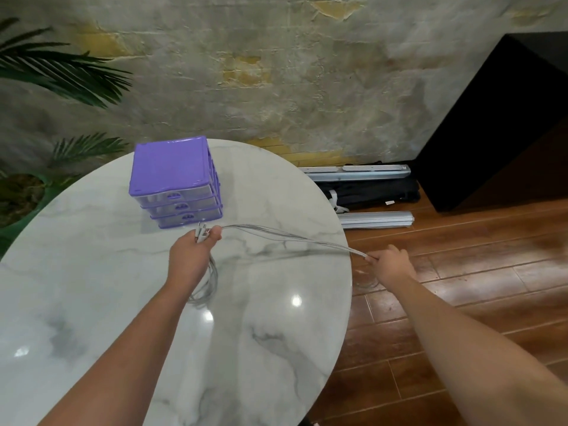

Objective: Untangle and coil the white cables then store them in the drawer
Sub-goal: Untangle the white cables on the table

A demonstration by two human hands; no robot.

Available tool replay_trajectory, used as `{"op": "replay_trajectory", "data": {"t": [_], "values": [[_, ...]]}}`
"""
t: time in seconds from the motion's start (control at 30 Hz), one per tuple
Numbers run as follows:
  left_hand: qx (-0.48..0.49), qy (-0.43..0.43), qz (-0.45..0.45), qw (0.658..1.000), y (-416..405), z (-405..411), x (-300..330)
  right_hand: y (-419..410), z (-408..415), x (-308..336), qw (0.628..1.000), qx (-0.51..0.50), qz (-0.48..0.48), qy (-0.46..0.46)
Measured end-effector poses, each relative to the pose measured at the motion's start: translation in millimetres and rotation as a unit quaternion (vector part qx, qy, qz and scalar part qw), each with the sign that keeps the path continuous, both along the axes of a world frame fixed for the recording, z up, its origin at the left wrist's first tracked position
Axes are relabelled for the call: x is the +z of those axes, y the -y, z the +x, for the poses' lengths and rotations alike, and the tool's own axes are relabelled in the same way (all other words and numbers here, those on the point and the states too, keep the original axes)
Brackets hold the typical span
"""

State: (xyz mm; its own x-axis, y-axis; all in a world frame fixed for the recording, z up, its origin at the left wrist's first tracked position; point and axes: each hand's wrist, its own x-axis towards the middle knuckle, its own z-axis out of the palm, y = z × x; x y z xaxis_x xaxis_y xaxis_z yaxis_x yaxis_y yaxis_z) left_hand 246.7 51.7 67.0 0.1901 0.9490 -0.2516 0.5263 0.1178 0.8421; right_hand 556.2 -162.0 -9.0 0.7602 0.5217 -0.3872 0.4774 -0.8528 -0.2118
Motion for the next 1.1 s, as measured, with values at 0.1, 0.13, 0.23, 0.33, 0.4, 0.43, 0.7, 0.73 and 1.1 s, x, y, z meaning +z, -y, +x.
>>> {"op": "replay_trajectory", "data": {"t": [0.1, 0.13, 0.23, 0.33, 0.4, 0.43, 0.7, 0.73, 1.1], "values": [[-0.008, -0.009, 0.009, 1.0, 1.9, 1.2, 2.0, 1.3, -7.0, -12.6, 0.995, -0.062, 0.045, -0.069], [-0.01, -0.011, 0.009, 1.0, 1.4, 1.5, 2.2, -0.8, -10.4, -13.9, 0.994, -0.066, 0.045, -0.079], [-0.015, -0.013, 0.004, 1.0, 0.6, 1.3, 5.7, -22.1, -30.9, -2.8, 0.997, -0.056, 0.06, -0.011], [-0.024, -0.009, 0.01, 1.0, -1.0, 2.6, 12.2, -63.9, -75.0, 28.6, 0.978, 0.001, 0.207, 0.042], [-0.04, -0.012, 0.014, 0.999, -1.6, 4.6, 18.3, -97.4, -109.2, 46.0, 0.946, 0.067, 0.316, 0.022], [-0.051, -0.018, 0.015, 0.998, -1.2, 5.6, 21.9, -112.4, -125.5, 54.7, 0.929, 0.103, 0.356, 0.007], [-0.135, -0.009, 0.02, 0.991, 2.8, 13.8, 35.6, -149.4, -166.3, 87.7, 0.941, 0.155, 0.3, -0.013], [-0.131, 0.002, 0.02, 0.991, 4.3, 15.2, 36.2, -147.6, -162.8, 89.2, 0.945, 0.151, 0.291, -0.004], [0.256, 0.499, -0.189, 0.806, -47.1, -48.2, 29.0, -86.0, -51.6, 72.8, 0.984, 0.054, 0.156, 0.058]]}}
